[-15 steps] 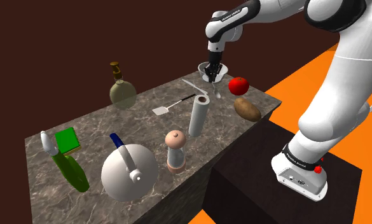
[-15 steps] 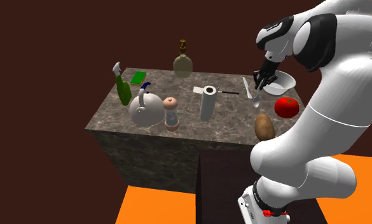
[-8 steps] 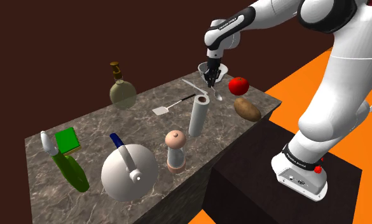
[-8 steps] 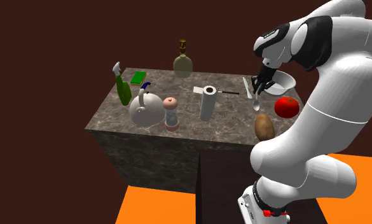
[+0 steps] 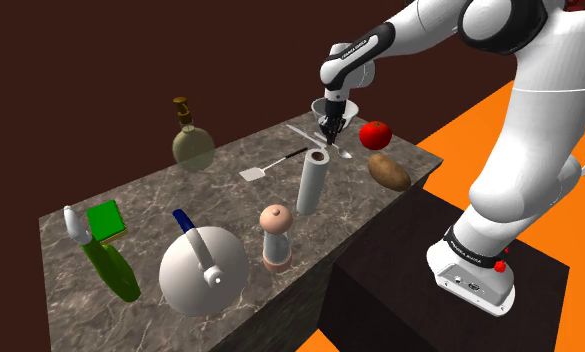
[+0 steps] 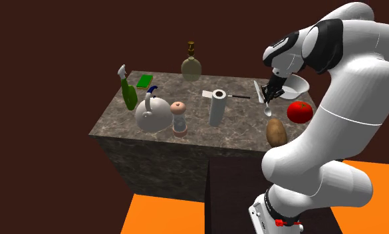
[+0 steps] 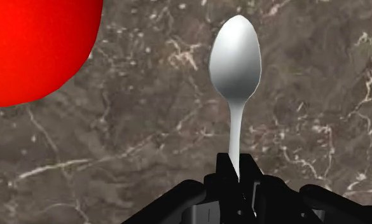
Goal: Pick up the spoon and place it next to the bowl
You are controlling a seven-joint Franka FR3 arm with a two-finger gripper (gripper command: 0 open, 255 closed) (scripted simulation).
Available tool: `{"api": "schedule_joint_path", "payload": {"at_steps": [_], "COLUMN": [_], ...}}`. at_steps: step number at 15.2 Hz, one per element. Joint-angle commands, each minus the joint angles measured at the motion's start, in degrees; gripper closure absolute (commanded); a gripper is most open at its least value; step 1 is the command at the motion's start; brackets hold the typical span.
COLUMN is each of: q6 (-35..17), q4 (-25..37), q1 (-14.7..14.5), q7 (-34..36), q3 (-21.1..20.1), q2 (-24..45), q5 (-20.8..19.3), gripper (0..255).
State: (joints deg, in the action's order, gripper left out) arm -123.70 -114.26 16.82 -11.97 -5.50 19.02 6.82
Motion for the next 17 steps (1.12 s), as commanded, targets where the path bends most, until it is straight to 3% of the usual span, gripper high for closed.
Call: {"api": "schedule_joint_path", "payload": {"at_steps": [1,6,7,12,17], "q6": [-0.2,-0.2,-0.2,-0.2,6.6], "q4": [0.0,0.0,0.0,0.0,3.9], "q1": [0.0,0.0,0.0,0.0,0.5], "q7": [0.0,0.0,0.0,0.0,0.1], "q3": [0.0,0.0,0.0,0.0,0.2], "q2": [0.1,0.1,0.1,0.1,-2.6], "q5": [0.0,0.0,0.0,0.0,-0.2], "gripper": [255,255,0,0,0]}}
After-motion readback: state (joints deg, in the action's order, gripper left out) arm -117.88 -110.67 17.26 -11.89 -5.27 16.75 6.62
